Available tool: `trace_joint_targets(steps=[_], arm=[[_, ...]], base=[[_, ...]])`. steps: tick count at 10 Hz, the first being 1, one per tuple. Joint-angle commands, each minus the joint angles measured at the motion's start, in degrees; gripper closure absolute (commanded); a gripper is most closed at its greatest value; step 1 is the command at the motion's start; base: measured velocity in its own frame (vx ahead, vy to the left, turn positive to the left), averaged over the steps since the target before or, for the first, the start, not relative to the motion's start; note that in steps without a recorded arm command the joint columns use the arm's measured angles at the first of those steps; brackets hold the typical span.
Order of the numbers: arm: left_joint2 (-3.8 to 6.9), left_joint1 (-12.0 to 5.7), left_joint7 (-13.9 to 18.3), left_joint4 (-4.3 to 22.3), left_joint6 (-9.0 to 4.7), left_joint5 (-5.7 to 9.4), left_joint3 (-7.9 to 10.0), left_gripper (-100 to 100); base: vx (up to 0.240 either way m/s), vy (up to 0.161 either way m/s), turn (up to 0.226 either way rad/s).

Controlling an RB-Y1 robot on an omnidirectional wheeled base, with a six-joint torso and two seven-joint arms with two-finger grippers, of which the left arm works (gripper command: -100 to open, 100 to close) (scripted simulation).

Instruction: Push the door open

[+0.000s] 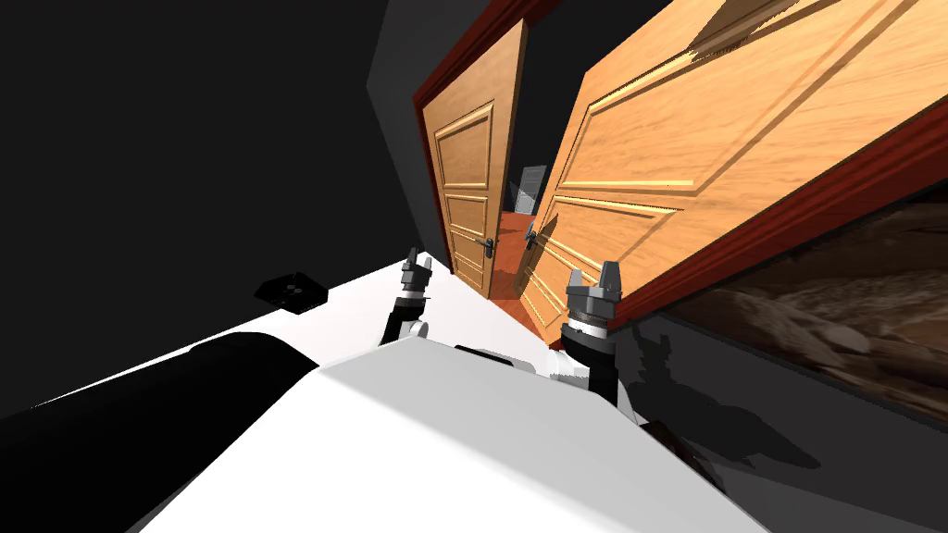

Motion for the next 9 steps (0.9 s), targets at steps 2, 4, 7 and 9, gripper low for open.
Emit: trace_joint_targets(steps=[2,4,7,9], arm=[[0.90,-1.53,0.0,3.0,0.44,-0.12,-0.80,-100],[1.53,-2.78,0.0,5.4,0.80,-0.22,-1.45,-100],[2.45,-4.90,0.0,9.5,1.42,-0.39,-2.56,-100],[2.68,-5.49,0.0,10.6,1.59,-0.44,-2.86,-100]], base=[[0.114,0.041,-0.086],[0.148,0.070,-0.071],[0.134,0.078,-0.077],[0.085,0.051,-0.051]])
